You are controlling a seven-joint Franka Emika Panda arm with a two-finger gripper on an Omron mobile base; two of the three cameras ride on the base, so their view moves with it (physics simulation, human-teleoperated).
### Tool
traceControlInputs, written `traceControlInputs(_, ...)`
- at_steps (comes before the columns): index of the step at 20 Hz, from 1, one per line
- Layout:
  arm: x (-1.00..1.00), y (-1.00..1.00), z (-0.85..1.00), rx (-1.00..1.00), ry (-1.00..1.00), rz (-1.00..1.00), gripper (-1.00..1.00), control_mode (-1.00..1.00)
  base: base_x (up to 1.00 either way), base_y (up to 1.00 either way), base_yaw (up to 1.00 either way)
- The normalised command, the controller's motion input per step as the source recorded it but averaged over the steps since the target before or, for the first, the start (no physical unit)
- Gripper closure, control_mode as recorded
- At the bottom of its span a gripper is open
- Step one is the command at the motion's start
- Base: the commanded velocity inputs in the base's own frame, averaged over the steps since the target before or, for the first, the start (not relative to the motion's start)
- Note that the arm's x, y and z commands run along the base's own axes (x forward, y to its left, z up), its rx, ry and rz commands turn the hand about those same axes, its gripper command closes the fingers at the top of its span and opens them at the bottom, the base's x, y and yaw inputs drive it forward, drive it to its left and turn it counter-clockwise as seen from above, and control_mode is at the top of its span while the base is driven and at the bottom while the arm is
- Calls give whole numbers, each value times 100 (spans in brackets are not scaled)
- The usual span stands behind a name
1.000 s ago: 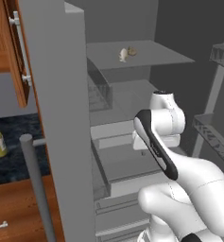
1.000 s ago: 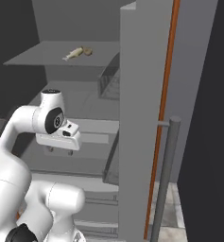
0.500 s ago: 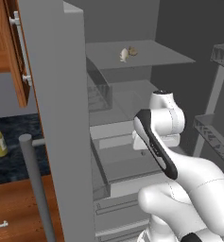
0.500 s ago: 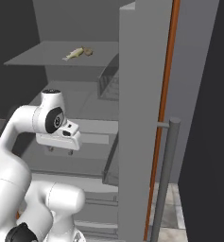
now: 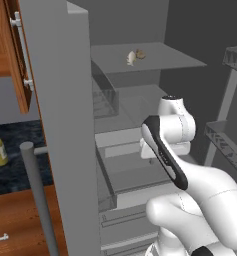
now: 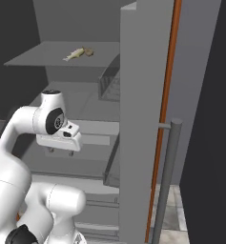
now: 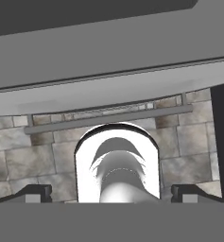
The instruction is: Retrieve the bottle and the shaker from the cabinet and place them next to the mixing bowl on the counter. Then add garlic from the fridge to the mixing bowl.
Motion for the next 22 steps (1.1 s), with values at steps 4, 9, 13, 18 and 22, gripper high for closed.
traceControlInputs(4, 0, 0, 16, 0, -16, 6, -100, -100, 0, 0, 0)
traceControlInputs(9, 0, -2, 36, 0, -14, 7, -100, -100, 0, 0, 0)
traceControlInputs(13, 0, -7, 79, 0, -7, 3, -100, -100, 0, 0, 0)
traceControlInputs(18, -1, -1, 94, 0, -2, 0, -100, -100, 0, 0, 0)
traceControlInputs(22, -5, -1, 93, 0, -19, 0, -100, -100, 0, 0, 0)
